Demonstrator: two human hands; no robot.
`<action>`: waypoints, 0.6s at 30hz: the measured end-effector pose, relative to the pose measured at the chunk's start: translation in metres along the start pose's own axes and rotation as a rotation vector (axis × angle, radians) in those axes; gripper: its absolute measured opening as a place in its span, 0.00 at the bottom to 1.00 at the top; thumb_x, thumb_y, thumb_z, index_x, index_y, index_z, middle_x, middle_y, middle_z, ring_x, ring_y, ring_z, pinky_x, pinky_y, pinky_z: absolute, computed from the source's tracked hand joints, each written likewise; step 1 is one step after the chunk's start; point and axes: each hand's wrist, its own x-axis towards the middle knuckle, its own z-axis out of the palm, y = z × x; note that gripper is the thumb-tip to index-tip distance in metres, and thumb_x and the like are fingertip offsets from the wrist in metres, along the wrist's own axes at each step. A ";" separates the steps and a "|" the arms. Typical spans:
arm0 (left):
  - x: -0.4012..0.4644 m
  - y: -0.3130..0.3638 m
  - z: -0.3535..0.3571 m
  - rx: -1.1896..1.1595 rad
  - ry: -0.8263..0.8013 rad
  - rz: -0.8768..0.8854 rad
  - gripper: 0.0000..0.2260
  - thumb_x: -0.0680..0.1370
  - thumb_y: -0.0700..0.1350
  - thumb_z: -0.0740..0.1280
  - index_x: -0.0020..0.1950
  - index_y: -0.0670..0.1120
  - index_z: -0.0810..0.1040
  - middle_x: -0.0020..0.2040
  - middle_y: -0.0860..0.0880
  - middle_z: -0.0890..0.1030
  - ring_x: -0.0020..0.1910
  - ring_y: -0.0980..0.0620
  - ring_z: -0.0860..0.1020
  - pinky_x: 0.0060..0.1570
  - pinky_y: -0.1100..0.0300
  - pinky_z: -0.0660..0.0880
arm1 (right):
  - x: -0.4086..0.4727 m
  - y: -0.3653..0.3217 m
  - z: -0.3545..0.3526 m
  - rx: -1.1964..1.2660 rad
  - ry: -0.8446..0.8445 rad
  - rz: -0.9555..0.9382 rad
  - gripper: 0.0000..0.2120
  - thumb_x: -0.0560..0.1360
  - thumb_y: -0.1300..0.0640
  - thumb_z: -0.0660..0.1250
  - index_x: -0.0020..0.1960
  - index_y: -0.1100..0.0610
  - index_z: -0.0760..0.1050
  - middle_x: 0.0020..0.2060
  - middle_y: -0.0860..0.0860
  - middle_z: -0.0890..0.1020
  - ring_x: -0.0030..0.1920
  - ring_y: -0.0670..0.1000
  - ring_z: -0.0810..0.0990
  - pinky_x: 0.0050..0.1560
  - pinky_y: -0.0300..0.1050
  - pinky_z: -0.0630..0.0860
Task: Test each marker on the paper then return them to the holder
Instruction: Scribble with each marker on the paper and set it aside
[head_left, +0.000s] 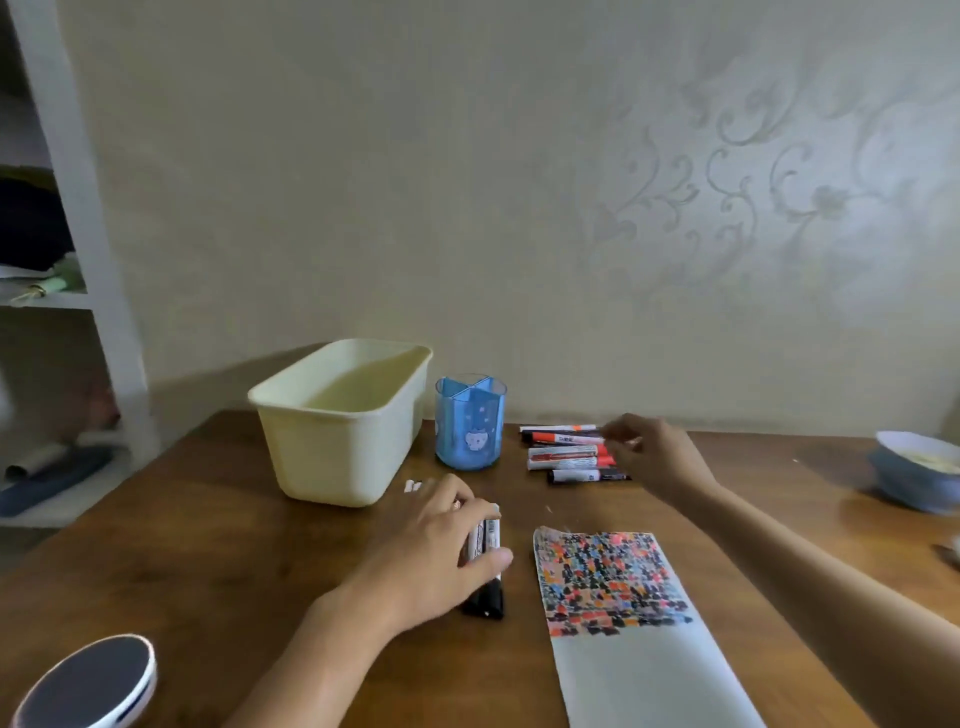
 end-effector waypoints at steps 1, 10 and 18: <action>-0.001 0.006 0.000 0.014 -0.023 0.018 0.25 0.77 0.69 0.58 0.71 0.62 0.69 0.64 0.60 0.66 0.64 0.58 0.65 0.66 0.56 0.67 | -0.007 0.014 -0.002 -0.070 -0.001 0.000 0.10 0.76 0.56 0.70 0.57 0.49 0.82 0.52 0.47 0.86 0.44 0.46 0.82 0.44 0.41 0.73; -0.008 0.032 0.009 0.092 -0.329 0.089 0.38 0.70 0.78 0.55 0.77 0.65 0.57 0.73 0.61 0.57 0.74 0.56 0.51 0.75 0.51 0.53 | -0.034 0.064 0.000 -0.286 -0.075 -0.029 0.19 0.79 0.47 0.67 0.69 0.42 0.73 0.60 0.45 0.79 0.56 0.49 0.77 0.53 0.46 0.74; -0.010 0.037 0.012 0.114 -0.404 0.109 0.40 0.67 0.81 0.55 0.76 0.69 0.53 0.74 0.62 0.55 0.75 0.54 0.48 0.75 0.49 0.48 | -0.024 0.058 0.010 -0.367 -0.132 -0.071 0.22 0.81 0.53 0.63 0.74 0.45 0.68 0.70 0.46 0.74 0.69 0.52 0.71 0.66 0.49 0.71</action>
